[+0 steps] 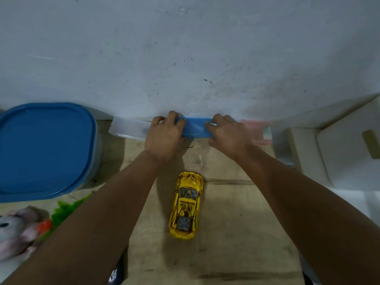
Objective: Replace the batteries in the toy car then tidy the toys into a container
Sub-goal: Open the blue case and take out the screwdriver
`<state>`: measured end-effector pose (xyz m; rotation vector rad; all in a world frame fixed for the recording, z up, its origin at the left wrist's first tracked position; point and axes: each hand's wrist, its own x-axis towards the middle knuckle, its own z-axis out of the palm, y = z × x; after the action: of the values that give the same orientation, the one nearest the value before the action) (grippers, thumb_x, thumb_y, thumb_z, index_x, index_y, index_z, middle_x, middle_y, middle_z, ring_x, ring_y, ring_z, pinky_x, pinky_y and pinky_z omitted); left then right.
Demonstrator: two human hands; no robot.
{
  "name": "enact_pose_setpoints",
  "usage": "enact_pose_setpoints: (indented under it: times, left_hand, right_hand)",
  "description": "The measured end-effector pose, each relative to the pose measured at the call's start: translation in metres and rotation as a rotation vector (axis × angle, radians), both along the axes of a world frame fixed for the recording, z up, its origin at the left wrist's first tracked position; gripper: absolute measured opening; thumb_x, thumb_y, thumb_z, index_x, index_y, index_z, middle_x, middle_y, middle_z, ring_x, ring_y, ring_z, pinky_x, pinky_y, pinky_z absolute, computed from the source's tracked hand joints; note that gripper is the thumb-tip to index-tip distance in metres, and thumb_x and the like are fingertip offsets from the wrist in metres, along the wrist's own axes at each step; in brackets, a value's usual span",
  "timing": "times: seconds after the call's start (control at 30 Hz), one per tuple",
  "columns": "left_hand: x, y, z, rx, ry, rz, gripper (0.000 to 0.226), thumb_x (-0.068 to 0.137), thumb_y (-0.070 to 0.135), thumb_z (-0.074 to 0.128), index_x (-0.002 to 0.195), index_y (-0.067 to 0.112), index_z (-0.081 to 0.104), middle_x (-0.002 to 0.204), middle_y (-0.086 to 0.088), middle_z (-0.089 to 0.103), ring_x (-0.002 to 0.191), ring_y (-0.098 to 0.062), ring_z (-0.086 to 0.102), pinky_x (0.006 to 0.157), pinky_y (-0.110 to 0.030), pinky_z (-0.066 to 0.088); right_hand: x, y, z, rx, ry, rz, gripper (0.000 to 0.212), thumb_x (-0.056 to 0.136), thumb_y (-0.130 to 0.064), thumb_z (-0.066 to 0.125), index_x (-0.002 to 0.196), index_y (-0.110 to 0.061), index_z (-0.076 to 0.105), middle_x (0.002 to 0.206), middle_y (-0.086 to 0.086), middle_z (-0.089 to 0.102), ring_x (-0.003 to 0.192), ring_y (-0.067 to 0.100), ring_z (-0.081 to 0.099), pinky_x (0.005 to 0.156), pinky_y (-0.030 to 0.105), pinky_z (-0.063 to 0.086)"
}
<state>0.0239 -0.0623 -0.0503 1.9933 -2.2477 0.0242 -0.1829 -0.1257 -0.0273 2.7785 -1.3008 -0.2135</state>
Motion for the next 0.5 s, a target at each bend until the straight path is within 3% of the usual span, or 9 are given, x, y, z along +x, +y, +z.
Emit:
enact_pose_setpoints:
  times: [0.1,0.2,0.37,0.5]
  left_hand:
    - [0.004,0.000,-0.003,-0.019,0.029,-0.016,0.049,0.088,0.036,0.073,0.128,0.009,0.066,0.124,-0.015,0.060,0.092,-0.038,0.068,0.100,-0.047,0.048]
    - [0.009,0.001,-0.008,-0.096,0.062,-0.028,0.056,0.091,0.051,0.061,0.131,0.013,0.065,0.123,-0.010,0.065,0.089,-0.034,0.071,0.099,-0.046,0.046]
    - [0.013,-0.002,-0.013,-0.240,0.151,0.036,0.039,0.101,0.034,0.053,0.135,0.019,0.063,0.122,-0.004,0.072,0.091,-0.031,0.071,0.096,-0.046,0.044]
    - [0.016,-0.011,-0.015,-0.315,0.201,0.048,0.024,0.101,0.022,0.059,0.119,0.015,0.072,0.110,-0.005,0.077,0.080,-0.031,0.072,0.091,-0.046,0.047]
  right_hand:
    - [-0.005,-0.003,0.003,0.061,-0.062,-0.010,0.048,0.093,-0.034,0.056,0.139,-0.020,0.055,0.132,0.008,0.056,0.113,0.030,0.056,0.079,0.041,0.051]
    - [-0.009,-0.004,0.005,0.040,-0.226,-0.060,0.043,0.090,-0.031,0.062,0.132,-0.019,0.063,0.123,0.007,0.067,0.106,0.031,0.062,0.081,0.040,0.052]
    - [-0.015,-0.005,0.006,-0.227,-0.393,-0.156,0.024,0.084,-0.038,0.069,0.098,-0.019,0.063,0.095,0.003,0.062,0.086,0.024,0.057,0.070,0.035,0.042]
    - [-0.012,0.002,-0.002,-0.141,-0.538,-0.295,0.024,0.088,-0.036,0.071,0.075,-0.017,0.061,0.069,-0.001,0.062,0.060,0.021,0.059,0.053,0.030,0.043]
